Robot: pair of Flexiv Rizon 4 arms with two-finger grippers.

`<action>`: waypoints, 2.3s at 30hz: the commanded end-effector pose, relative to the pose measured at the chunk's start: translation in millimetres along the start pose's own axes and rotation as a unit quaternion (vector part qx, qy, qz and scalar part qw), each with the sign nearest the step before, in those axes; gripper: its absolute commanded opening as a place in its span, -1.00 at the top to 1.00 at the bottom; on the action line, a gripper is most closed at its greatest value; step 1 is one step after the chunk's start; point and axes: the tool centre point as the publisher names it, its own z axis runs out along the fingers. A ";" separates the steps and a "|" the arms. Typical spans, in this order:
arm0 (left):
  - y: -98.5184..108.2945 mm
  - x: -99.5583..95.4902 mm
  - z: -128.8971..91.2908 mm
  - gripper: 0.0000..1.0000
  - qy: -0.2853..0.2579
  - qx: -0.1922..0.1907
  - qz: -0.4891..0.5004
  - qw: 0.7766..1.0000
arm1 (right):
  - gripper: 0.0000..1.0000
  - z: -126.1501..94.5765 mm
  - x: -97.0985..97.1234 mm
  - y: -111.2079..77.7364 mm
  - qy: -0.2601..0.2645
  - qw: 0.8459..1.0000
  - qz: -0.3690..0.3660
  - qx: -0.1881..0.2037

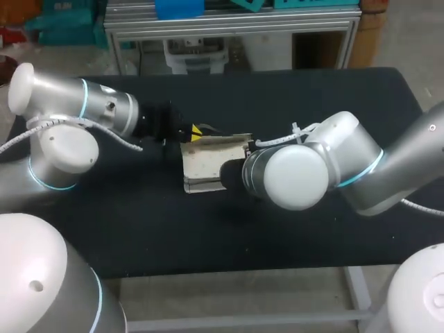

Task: Pick up the bag, open it, inspect its contents, close it, and place it on the opposite side

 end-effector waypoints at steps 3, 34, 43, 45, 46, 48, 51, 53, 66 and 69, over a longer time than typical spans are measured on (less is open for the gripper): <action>6.9 -17.9 -2.1 1.00 0.061 -0.007 -0.026 0.998 | 1.00 0.9 5.0 -3.3 -0.037 0.999 0.000 -0.006; 21.9 -17.5 43.2 0.25 0.082 -0.054 -0.060 0.993 | 1.00 0.9 5.0 -3.3 -0.037 0.999 0.000 -0.006; 30.1 -25.0 50.7 0.33 0.096 -0.066 -0.084 0.990 | 1.00 0.9 5.0 -3.3 -0.037 0.999 0.000 -0.006; 31.2 -26.5 51.5 0.35 0.102 -0.064 -0.088 0.989 | 1.00 0.9 5.0 -3.3 -0.037 0.999 0.000 -0.006; 31.6 -27.1 51.8 0.35 0.102 -0.064 -0.089 0.989 | 1.00 0.9 5.0 -3.3 -0.037 0.999 0.000 -0.006; 31.8 -27.5 52.6 0.44 0.107 -0.063 -0.092 0.988 | 1.00 0.9 5.0 -3.3 -0.037 0.999 0.000 -0.006; 31.1 -27.3 54.7 0.28 0.114 -0.063 -0.091 0.987 | 1.00 0.9 5.0 -3.3 -0.037 0.999 0.000 -0.006; 30.7 -26.7 55.5 0.25 0.115 -0.064 -0.090 0.987 | 1.00 0.9 5.0 -3.3 -0.037 0.999 0.000 -0.006; 34.2 -29.4 52.1 1.00 0.113 -0.066 -0.102 0.986 | 1.00 0.9 5.0 -3.3 -0.037 0.999 0.000 -0.006; 35.3 -30.1 49.7 1.00 0.116 -0.062 -0.108 0.986 | 1.00 0.9 5.0 -3.3 -0.037 0.999 0.000 -0.006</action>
